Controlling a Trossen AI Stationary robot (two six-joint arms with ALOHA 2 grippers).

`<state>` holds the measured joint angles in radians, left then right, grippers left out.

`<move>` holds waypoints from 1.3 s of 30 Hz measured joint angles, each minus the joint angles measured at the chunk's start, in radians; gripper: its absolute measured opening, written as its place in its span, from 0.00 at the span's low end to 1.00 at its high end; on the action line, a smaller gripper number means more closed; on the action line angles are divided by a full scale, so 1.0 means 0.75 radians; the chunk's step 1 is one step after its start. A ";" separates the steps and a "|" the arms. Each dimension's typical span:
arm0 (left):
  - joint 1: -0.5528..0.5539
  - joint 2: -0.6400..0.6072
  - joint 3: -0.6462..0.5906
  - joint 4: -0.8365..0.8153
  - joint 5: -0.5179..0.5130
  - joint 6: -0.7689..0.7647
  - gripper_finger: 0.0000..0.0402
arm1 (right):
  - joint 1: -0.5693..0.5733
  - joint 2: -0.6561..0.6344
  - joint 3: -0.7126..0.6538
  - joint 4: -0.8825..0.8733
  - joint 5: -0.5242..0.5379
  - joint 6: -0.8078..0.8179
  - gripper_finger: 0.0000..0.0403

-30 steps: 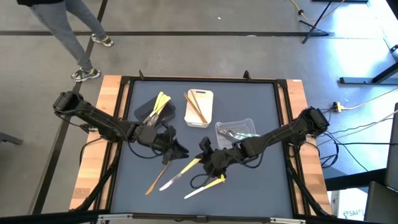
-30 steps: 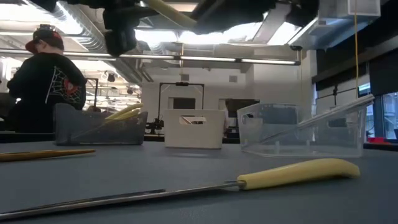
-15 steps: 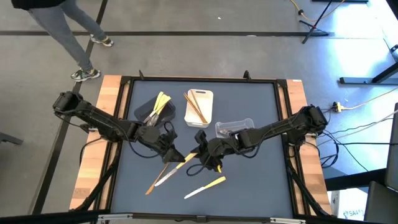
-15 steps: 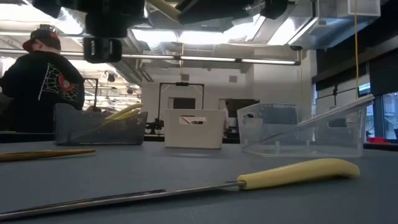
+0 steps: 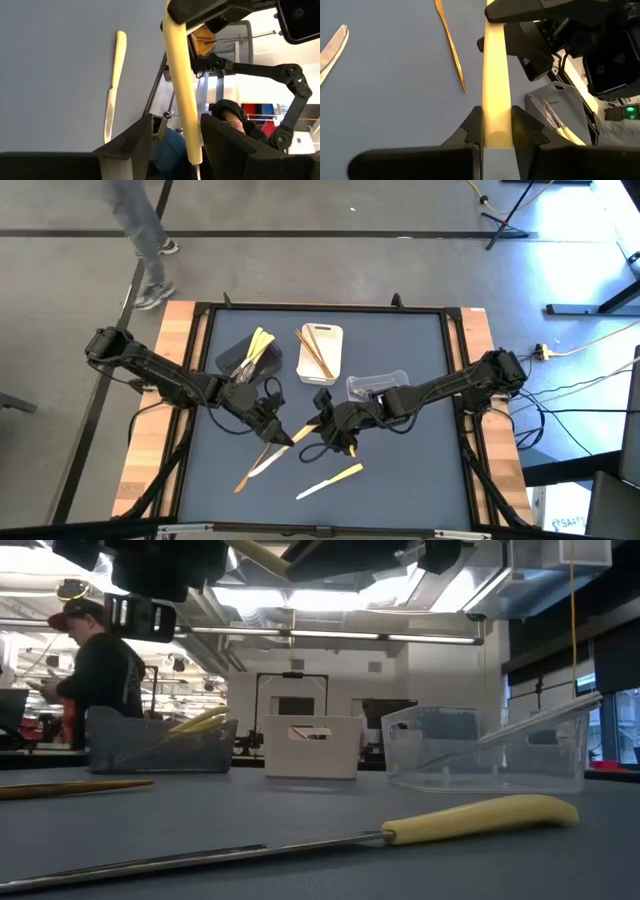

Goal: Sort silverware by color (type)
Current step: Put the yellow knife into the black bin

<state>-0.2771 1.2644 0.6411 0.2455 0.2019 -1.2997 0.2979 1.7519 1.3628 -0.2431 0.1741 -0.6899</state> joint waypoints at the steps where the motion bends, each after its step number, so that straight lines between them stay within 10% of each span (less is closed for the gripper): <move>1: -0.001 0.000 0.000 0.000 0.003 -0.009 0.40 | 0.000 0.000 0.000 0.001 0.000 0.000 0.13; 39: -0.001 0.002 -0.001 -0.022 -0.033 0.038 0.08 | -0.023 -0.001 0.000 0.009 0.007 0.004 0.16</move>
<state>-0.2779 1.2659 0.6403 0.2290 0.1771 -1.2715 0.2806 1.7515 1.3628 -0.2364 0.1795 -0.6872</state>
